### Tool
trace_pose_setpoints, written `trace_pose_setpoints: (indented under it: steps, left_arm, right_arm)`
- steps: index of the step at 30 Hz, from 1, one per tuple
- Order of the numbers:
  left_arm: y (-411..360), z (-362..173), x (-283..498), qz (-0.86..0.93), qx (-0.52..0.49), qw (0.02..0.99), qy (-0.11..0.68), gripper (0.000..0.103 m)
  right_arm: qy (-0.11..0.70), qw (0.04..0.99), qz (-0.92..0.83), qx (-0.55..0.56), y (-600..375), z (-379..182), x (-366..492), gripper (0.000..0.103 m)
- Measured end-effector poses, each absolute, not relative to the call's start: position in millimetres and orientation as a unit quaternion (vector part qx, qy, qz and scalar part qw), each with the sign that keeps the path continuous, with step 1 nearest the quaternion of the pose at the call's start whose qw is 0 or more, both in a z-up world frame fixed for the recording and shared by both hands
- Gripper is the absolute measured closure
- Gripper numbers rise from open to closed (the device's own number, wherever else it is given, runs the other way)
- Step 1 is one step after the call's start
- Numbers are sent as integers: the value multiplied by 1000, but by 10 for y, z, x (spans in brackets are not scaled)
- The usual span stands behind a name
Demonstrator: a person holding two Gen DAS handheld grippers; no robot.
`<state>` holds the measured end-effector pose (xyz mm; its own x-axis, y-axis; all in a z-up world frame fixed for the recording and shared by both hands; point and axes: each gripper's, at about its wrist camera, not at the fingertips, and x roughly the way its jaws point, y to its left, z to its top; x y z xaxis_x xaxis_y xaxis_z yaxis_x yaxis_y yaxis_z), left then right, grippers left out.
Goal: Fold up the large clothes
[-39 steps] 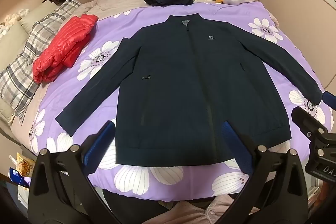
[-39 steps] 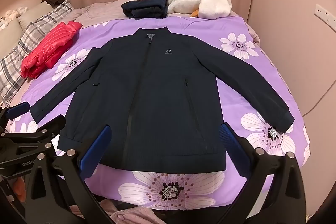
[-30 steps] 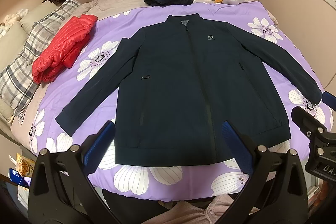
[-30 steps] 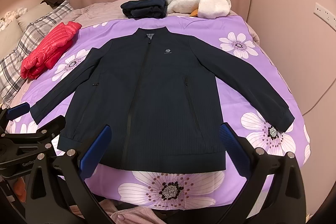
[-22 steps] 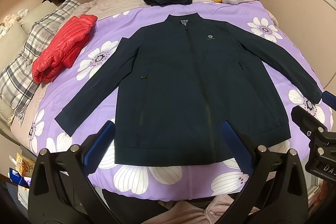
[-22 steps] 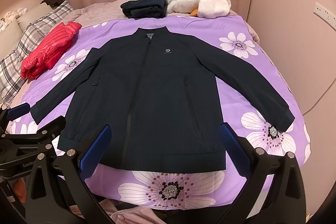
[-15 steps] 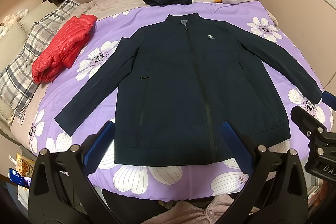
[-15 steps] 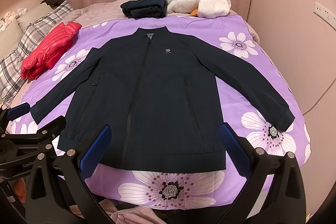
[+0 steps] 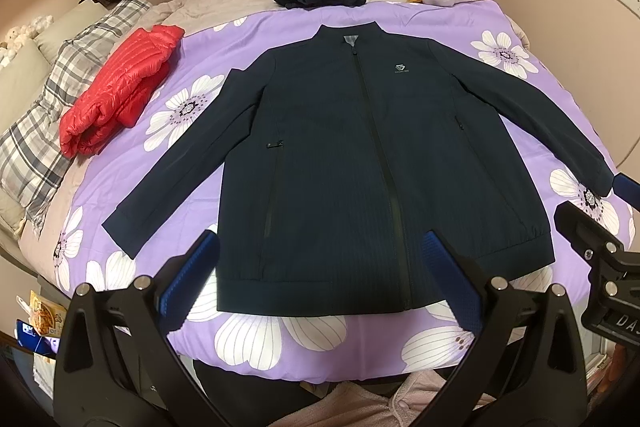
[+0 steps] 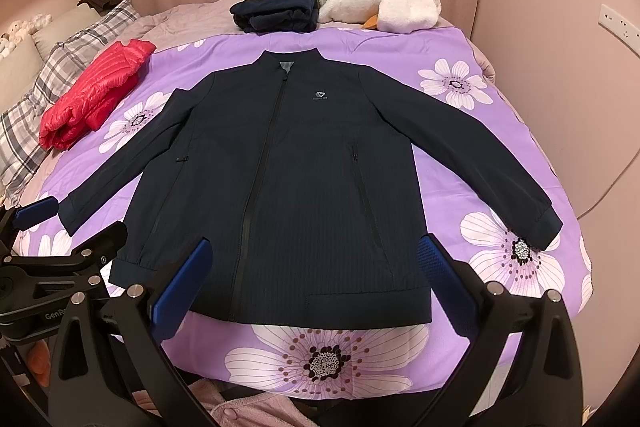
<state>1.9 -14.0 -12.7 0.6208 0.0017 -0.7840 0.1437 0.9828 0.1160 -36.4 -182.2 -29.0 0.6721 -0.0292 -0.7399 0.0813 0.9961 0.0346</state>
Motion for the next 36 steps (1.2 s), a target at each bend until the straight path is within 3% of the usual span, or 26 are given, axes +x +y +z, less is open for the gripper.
trace_pose_setpoints:
  steps: [7,14,18,24,29,36]
  left_arm:
    - [22,-161,98,-56,59,890,448,2]
    - [858,-378,385,-91,-147,895,412,2]
    - [1727,-765,546,-34,-278,884,374,2]
    - [2893,-1500,380,58,-449,820,350,2]
    - [3458,-2021,281,90,-552,757,337,2]
    - [3678,-2140,489,84,-590,743,304,2]
  right_arm:
    - [403,914,-23,35,-1800,-335,-319,1]
    - [305,937,99,137,-1923,-488,-291,1]
    - [240,951,170,98,-1789,-626,-291,1]
    - [307,917,229,114,-1541,-825,-70,1]
    - [313,918,228,81,-1399,-789,34,1]
    - [324,917,228,46,-1255,-842,238,1]
